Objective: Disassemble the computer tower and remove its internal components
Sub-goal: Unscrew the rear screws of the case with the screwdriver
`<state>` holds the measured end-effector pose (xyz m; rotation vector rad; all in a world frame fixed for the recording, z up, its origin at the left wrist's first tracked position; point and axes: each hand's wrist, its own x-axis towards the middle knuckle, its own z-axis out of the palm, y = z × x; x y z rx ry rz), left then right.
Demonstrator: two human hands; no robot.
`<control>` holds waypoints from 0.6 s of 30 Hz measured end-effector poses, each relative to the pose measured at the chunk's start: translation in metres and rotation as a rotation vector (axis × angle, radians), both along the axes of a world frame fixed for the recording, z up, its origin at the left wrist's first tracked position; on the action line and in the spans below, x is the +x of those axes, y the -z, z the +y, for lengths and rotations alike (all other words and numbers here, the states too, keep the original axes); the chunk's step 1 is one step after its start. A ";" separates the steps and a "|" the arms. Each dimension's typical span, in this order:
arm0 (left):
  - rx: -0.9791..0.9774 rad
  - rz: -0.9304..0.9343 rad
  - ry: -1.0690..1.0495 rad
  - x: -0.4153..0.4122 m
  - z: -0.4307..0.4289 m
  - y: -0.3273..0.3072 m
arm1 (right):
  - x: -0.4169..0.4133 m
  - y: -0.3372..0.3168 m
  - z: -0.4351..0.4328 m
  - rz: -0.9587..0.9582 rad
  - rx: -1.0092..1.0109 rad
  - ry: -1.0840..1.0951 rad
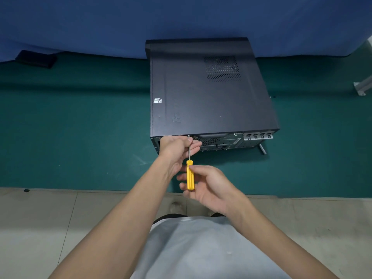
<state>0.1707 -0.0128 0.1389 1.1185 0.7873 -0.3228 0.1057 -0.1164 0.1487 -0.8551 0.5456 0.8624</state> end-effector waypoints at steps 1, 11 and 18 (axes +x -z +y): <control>-0.003 -0.005 -0.001 -0.001 0.000 0.000 | 0.000 0.000 -0.001 -0.027 -0.041 -0.032; 0.129 -0.012 -0.048 -0.004 -0.008 0.000 | -0.002 0.001 0.003 -0.154 -0.308 -0.112; 0.158 -0.019 -0.042 -0.007 -0.006 0.002 | -0.005 0.001 0.005 -0.263 -0.505 -0.173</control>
